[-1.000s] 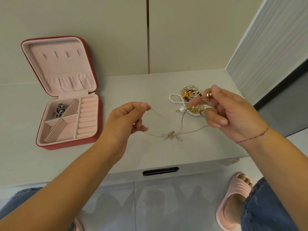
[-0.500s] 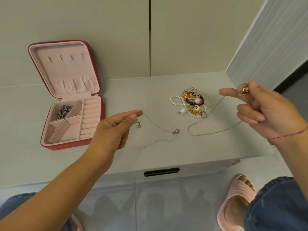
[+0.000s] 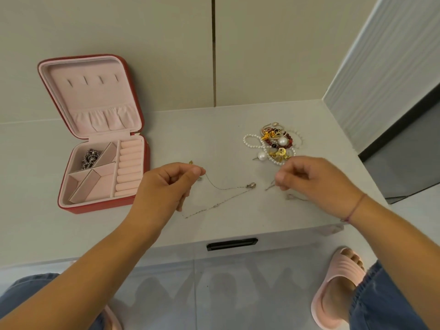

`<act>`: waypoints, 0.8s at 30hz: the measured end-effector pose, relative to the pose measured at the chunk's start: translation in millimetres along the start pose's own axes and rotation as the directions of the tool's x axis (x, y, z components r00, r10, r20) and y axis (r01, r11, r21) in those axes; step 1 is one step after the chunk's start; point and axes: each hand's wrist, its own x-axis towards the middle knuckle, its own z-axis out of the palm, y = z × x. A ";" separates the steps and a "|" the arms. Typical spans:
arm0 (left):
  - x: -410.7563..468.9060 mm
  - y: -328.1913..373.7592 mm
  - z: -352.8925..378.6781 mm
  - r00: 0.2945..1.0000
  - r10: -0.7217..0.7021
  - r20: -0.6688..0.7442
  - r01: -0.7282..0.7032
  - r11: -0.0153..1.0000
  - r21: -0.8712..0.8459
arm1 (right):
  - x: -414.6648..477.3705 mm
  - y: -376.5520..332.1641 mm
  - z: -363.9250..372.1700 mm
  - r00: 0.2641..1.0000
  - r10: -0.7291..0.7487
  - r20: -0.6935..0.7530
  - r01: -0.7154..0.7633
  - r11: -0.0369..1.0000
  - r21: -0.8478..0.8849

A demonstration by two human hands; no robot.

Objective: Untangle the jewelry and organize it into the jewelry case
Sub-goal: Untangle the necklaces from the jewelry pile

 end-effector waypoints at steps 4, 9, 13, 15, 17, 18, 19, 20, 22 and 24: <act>0.9 -5.6 -0.8 1.000 -0.019 0.018 0.017 0.994 0.111 | 2.3 8.9 9.5 1.000 0.023 0.004 -0.023 0.987 -0.161; -0.2 -11.7 -4.2 0.999 -0.042 0.011 0.039 0.983 0.182 | 5.4 19.2 12.8 0.995 0.097 0.018 -0.087 0.953 -0.290; -0.1 -12.9 -5.8 0.998 -0.061 0.006 0.058 0.980 0.191 | 7.1 21.8 17.7 0.997 0.056 -0.053 -0.069 0.955 -0.288; -0.7 -14.5 -6.3 0.997 -0.075 0.009 0.072 0.982 0.177 | 9.2 20.8 23.0 0.996 0.009 -0.094 -0.034 0.963 -0.268; -0.9 -16.2 -6.5 0.996 -0.085 0.017 0.081 0.983 0.162 | 11.6 19.2 28.7 0.994 -0.036 -0.100 0.006 0.958 -0.288; -0.8 -16.9 -6.7 0.996 -0.087 0.021 0.083 0.984 0.160 | 13.2 18.6 31.2 0.994 -0.050 -0.094 0.019 0.951 -0.310; -0.4 -17.5 -7.1 0.996 -0.087 0.023 0.082 0.983 0.163 | 15.6 17.8 33.8 0.995 -0.060 -0.085 0.029 0.942 -0.336; 0.0 -17.9 -7.7 0.996 -0.084 0.024 0.079 0.983 0.168 | 18.3 16.5 36.4 0.995 -0.069 -0.072 0.038 0.932 -0.360; 1.9 -18.0 -9.1 0.997 -0.075 0.023 0.070 0.981 0.183 | 24.5 12.2 41.7 0.996 -0.079 -0.046 0.054 0.917 -0.395; 4.2 -18.0 -11.0 0.998 -0.062 0.027 0.056 0.978 0.201 | 29.5 8.3 46.6 0.996 -0.082 -0.021 0.064 0.898 -0.434</act>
